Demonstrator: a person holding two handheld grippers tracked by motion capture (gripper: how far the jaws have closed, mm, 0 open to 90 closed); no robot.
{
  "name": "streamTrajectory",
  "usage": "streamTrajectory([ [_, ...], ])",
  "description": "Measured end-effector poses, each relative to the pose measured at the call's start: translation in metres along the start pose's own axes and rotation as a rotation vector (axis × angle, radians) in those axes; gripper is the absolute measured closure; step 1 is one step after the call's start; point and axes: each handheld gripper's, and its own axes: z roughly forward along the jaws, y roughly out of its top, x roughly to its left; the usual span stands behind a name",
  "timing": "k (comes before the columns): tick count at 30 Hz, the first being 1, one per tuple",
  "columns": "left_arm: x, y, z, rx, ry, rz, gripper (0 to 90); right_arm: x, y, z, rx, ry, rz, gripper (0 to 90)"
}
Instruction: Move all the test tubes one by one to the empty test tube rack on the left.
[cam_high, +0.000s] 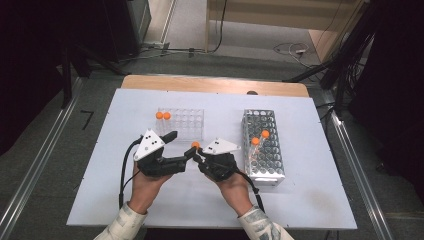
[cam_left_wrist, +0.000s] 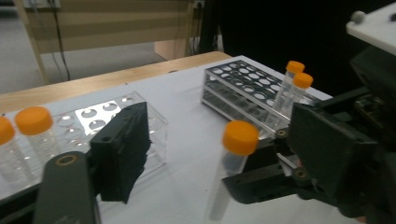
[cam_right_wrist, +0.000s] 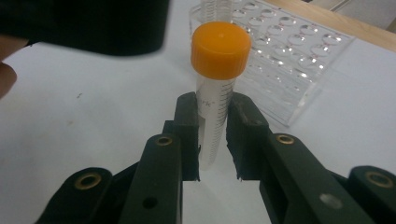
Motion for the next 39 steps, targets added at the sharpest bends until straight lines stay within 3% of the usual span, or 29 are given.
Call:
streamTrajectory([
  [2,-0.002,-0.002,0.002,0.001,-0.031,0.017,34.8,0.002,0.001,0.002,-0.002,0.004,-0.002,72.4],
  [8,-0.004,-0.006,0.006,0.019,-0.005,0.044,43.6,0.005,0.004,0.002,-0.005,0.014,-0.008,72.4],
  [13,-0.004,-0.008,0.007,0.021,-0.005,0.06,57.1,0.007,0.004,0.002,-0.004,0.019,-0.012,72.4],
  [22,-0.004,-0.01,0.009,0.03,-0.008,0.064,68.5,0.008,0.004,0.001,-0.006,0.026,-0.016,72.4],
  [28,-0.003,-0.009,0.009,0.031,-0.007,0.059,70.4,0.008,0.004,0.0,-0.009,0.029,-0.021,71.4],
  [29,-0.003,-0.009,0.009,0.032,-0.006,0.058,70.4,0.007,0.003,0.0,-0.01,0.036,-0.011,69.3],
  [32,-0.001,-0.009,0.01,0.036,0.009,0.062,70.5,0.005,0.002,-0.004,-0.018,0.065,-0.004,51.5],
  [35,0.003,-0.009,0.01,0.023,0.022,0.037,70.5,0.004,-0.001,-0.011,-0.037,0.062,-0.002,37.7],
  [39,0.008,-0.007,0.01,0.011,0.033,0.008,70.5,0.001,-0.006,-0.022,-0.054,0.07,0.005,29.3],
])
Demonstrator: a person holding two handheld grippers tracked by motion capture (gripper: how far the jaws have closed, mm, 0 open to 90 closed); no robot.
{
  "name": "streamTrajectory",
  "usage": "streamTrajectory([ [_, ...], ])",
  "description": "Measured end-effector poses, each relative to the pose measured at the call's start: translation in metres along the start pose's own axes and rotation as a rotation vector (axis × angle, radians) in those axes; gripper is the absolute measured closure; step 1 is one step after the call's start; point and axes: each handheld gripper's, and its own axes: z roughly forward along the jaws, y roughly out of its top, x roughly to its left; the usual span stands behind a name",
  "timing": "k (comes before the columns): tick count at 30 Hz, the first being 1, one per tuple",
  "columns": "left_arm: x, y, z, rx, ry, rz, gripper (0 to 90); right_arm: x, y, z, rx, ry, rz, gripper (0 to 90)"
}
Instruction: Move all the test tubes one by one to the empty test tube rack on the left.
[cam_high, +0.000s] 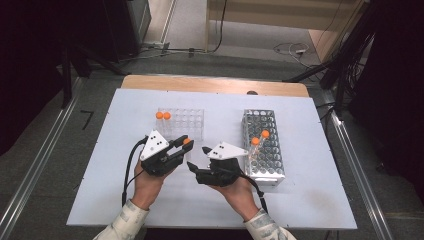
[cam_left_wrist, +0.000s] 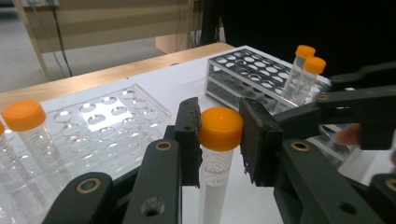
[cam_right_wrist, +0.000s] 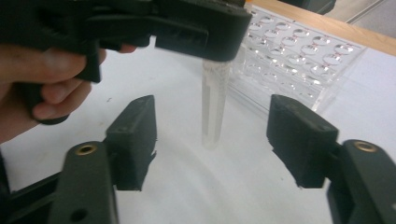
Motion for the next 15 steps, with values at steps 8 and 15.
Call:
streamTrajectory([
  [8,0.005,-0.003,0.002,0.012,0.023,-0.027,70.5,-0.009,-0.017,-0.034,-0.036,-0.017,0.014,25.0],
  [15,0.012,0.0,0.003,0.003,0.059,-0.048,70.4,-0.026,-0.034,-0.065,-0.056,-0.053,0.045,25.0],
])
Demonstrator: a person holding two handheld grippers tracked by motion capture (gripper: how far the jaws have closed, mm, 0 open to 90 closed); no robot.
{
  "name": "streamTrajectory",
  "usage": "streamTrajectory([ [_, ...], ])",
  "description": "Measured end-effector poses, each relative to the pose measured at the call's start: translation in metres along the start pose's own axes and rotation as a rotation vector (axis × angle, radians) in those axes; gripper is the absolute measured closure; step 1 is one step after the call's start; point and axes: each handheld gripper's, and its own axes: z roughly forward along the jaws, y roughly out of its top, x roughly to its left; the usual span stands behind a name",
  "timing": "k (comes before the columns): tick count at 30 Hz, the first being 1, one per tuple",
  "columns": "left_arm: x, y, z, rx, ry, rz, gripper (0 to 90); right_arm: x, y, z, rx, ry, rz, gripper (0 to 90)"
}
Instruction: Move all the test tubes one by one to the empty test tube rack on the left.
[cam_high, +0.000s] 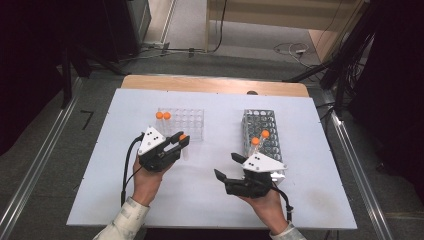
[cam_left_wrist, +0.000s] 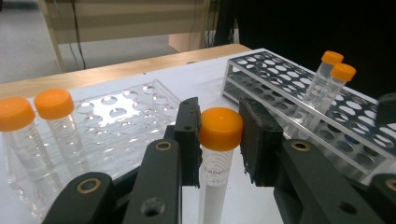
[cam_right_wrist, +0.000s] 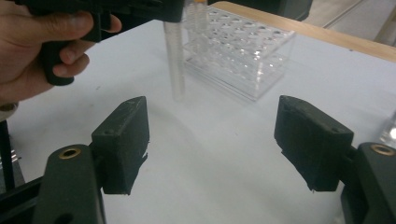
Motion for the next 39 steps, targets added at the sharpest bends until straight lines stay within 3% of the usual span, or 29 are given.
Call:
streamTrajectory([
  [8,0.011,0.004,0.002,-0.008,0.039,-0.049,70.4,-0.026,-0.019,-0.031,-0.007,-0.067,0.041,25.0],
  [19,0.02,0.013,0.004,-0.029,0.104,-0.036,70.4,-0.058,-0.041,-0.06,-0.017,-0.145,0.126,25.0],
  [25,0.028,0.027,0.005,-0.043,0.117,-0.046,70.4,-0.062,-0.043,-0.06,-0.01,-0.159,0.135,25.1],
  [39,0.043,0.054,0.026,-0.038,0.171,-0.046,70.4,-0.062,-0.043,-0.06,-0.018,-0.153,0.138,25.7],
])
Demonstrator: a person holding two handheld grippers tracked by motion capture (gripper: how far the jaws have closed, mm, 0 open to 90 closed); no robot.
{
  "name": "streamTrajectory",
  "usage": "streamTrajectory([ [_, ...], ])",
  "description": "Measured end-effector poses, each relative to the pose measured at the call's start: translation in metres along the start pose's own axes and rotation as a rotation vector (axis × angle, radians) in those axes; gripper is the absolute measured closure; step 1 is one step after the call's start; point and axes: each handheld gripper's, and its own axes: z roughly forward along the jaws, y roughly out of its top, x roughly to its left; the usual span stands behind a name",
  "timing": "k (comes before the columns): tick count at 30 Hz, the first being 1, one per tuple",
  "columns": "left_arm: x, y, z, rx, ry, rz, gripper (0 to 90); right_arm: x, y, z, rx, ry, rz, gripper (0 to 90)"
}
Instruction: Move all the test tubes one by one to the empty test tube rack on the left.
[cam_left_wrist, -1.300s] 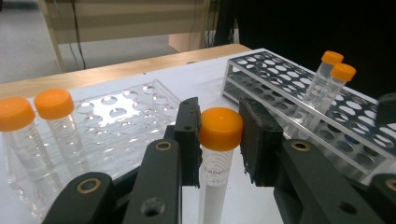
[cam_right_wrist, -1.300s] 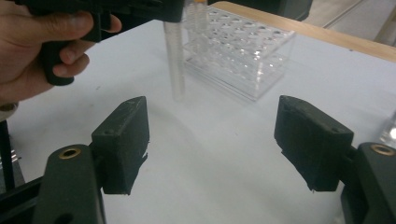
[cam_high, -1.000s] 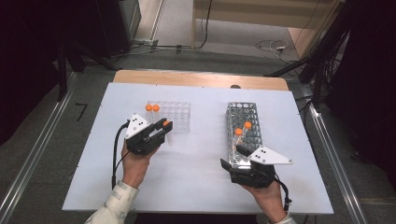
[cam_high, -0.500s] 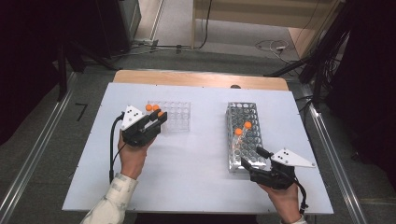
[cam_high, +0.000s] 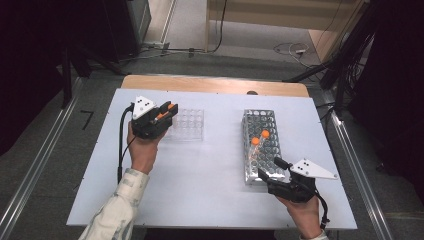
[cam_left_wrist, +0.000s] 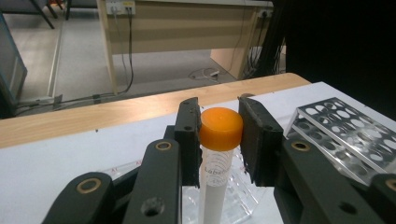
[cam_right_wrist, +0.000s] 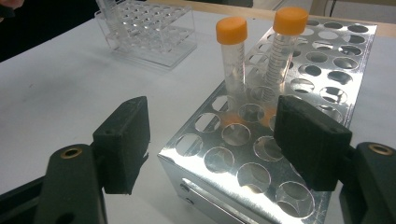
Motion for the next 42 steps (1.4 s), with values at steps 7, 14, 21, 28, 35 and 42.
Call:
streamTrajectory([
  [7,0.001,0.007,0.01,-0.001,0.017,0.013,70.4,0.001,0.0,0.001,0.0,0.001,0.002,26.0],
  [14,0.005,0.006,0.019,0.004,0.044,0.016,70.4,0.002,0.0,0.0,-0.006,0.005,0.001,26.3],
  [21,0.007,0.003,0.023,0.016,0.059,0.028,70.4,0.002,0.0,0.001,-0.004,0.006,0.0,26.2],
  [28,0.006,-0.003,0.025,0.024,0.059,0.025,70.3,0.001,0.0,0.0,-0.003,0.005,0.007,26.0],
  [35,0.008,-0.012,0.023,0.03,0.054,0.016,70.1,0.001,0.0,0.001,-0.003,0.005,0.007,26.0],
  [42,0.007,-0.019,0.024,0.043,0.052,0.019,69.4,0.002,-0.001,0.002,-0.003,0.008,0.002,26.1],
])
